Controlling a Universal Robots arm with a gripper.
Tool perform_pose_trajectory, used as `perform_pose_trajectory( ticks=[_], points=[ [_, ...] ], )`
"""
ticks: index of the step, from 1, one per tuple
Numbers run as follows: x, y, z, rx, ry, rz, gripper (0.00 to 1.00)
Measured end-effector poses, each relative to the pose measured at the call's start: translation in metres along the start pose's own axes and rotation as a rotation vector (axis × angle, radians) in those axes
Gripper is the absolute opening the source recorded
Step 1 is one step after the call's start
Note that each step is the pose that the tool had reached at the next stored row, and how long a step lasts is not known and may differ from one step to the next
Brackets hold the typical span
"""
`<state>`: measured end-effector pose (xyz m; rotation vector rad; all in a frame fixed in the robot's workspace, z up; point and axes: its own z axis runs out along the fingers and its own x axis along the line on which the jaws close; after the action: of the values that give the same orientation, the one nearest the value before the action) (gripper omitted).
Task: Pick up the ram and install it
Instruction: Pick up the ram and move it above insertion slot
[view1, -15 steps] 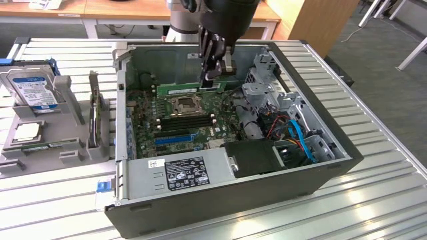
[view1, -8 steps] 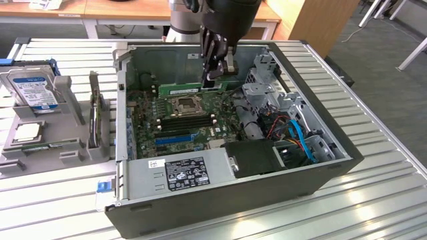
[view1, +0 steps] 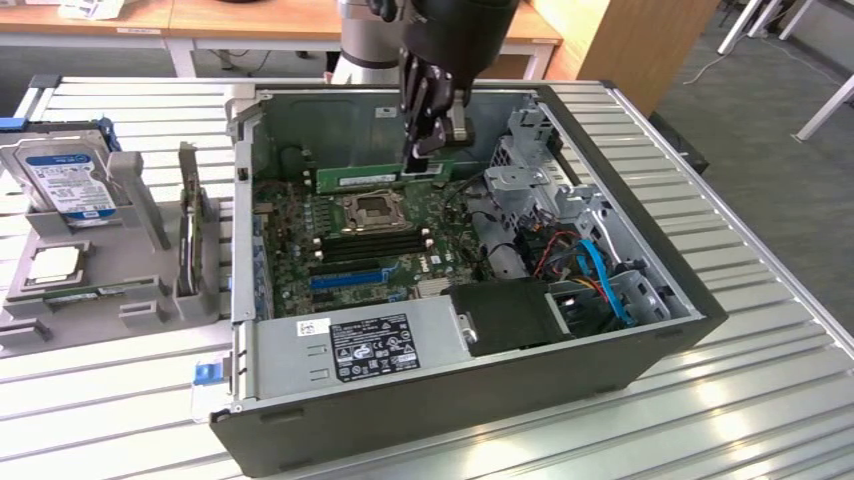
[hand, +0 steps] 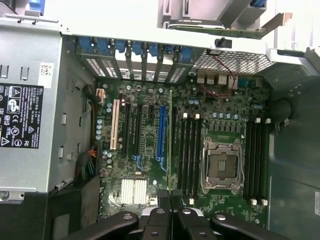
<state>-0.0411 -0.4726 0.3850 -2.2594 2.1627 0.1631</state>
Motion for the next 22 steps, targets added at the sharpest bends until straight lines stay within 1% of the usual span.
perform_pose_trajectory(
  ticks=[22],
  points=[
    [-0.034,-0.0017,0.0037,0.0001,0.0,0.0,0.12]
  ],
)
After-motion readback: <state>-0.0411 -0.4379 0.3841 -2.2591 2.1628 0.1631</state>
